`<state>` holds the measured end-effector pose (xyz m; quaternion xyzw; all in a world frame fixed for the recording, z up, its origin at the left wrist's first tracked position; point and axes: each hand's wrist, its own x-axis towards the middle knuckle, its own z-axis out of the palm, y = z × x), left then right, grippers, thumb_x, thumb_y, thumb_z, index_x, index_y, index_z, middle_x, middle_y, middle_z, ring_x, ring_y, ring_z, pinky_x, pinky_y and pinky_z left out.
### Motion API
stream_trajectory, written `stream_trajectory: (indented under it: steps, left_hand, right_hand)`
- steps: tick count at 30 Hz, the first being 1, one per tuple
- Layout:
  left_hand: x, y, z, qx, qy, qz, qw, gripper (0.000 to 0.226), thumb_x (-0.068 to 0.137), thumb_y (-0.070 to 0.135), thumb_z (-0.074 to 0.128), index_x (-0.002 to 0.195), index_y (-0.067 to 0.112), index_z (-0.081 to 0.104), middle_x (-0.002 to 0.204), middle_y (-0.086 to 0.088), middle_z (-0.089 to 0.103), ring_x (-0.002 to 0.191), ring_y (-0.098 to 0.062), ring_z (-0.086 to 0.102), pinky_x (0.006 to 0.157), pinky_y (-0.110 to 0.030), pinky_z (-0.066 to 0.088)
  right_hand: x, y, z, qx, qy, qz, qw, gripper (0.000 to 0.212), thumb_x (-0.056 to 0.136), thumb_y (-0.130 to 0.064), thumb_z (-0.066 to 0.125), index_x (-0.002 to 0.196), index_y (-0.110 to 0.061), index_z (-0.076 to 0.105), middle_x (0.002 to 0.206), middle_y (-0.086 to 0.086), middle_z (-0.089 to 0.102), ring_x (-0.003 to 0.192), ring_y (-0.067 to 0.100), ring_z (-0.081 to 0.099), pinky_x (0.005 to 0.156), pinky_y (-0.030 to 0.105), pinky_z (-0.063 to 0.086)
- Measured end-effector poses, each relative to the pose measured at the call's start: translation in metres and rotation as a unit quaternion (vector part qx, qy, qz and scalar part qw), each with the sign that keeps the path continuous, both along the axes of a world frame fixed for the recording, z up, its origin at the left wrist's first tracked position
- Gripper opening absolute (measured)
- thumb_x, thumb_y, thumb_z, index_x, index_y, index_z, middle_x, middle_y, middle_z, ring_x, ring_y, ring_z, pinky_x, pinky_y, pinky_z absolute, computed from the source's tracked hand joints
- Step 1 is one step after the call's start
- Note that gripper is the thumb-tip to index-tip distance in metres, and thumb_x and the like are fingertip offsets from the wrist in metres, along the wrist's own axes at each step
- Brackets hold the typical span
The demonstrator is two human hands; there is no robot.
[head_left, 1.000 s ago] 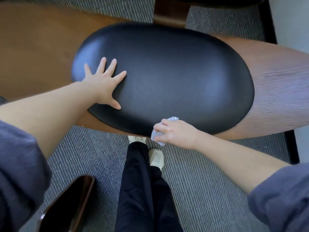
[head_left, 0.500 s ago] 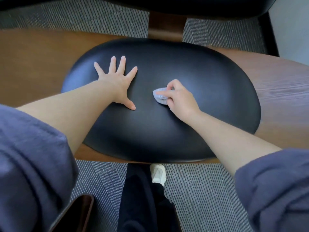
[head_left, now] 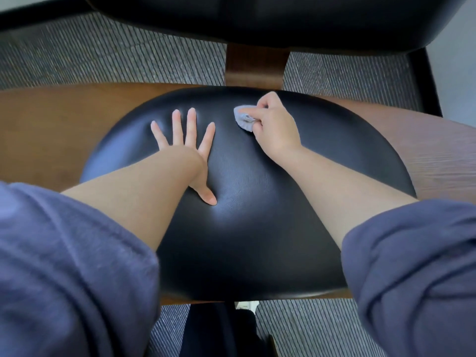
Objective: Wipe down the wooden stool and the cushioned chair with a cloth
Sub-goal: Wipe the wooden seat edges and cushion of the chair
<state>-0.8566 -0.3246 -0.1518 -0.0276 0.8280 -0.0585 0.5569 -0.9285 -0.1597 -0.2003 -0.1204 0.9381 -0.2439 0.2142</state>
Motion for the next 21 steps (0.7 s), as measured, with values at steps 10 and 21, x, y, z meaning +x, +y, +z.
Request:
stream_trajectory:
  steps: [10, 21]
  left_hand:
    - [0.001, 0.0, -0.008, -0.005, -0.012, 0.01, 1.0, 0.155, 0.051, 0.081, 0.072, 0.124, 0.02, -0.051, 0.14, -0.019, -0.053, 0.13, -0.046, -0.044, 0.101, -0.077, -0.012]
    - [0.003, 0.0, -0.01, -0.009, -0.01, 0.012, 1.0, 0.157, 0.049, 0.084, 0.069, 0.125, 0.019, -0.052, 0.138, -0.02, -0.054, 0.128, -0.047, -0.045, 0.099, -0.077, -0.013]
  right_hand:
    - [-0.052, -0.036, -0.023, -0.012, -0.021, -0.065, 0.998, 0.03, 0.086, -0.028, 0.047, 0.107, -0.012, 0.061, 0.089, -0.012, 0.044, 0.066, 0.004, 0.039, 0.054, 0.006, 0.031]
    - [-0.076, 0.047, 0.001, 0.153, 0.02, 0.002, 0.988, 0.027, 0.089, -0.014, 0.041, 0.092, -0.021, 0.067, 0.105, 0.006, 0.046, 0.081, 0.023, 0.047, 0.072, 0.034, 0.036]
